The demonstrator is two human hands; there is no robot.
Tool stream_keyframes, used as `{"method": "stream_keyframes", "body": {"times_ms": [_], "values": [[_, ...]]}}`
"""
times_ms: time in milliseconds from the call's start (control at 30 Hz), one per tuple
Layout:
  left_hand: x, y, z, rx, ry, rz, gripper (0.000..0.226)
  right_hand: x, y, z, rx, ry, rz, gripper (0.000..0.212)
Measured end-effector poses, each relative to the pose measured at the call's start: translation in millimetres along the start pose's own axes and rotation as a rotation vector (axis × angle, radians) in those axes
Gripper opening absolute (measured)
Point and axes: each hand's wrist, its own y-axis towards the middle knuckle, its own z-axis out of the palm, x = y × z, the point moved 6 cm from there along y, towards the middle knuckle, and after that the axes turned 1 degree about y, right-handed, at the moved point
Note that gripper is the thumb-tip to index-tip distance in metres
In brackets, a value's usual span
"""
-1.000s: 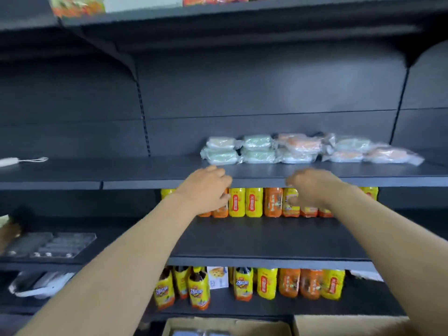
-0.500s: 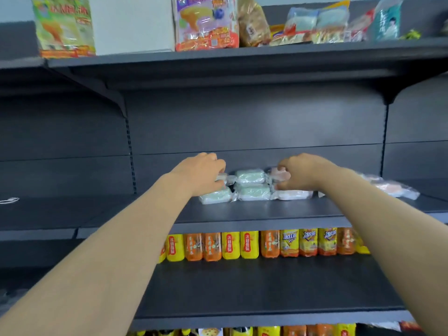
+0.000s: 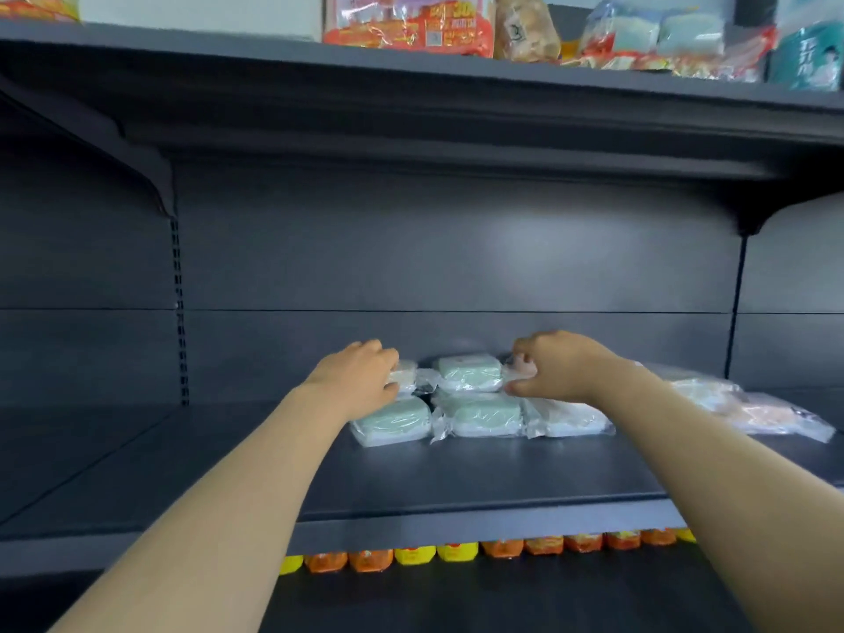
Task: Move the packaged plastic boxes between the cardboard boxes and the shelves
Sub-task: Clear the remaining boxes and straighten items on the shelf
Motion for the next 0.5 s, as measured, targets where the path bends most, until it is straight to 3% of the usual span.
{"method": "stream_keyframes", "body": {"times_ms": [300,500], "values": [[25,52,89,0.123,-0.047,-0.162,0.045,-27,58,80,0.097,-0.031,0.023,0.048],[46,74,139,0.216,-0.26,-0.447,0.072,-49,72,125,0.123,0.067,0.057,0.049]]}}
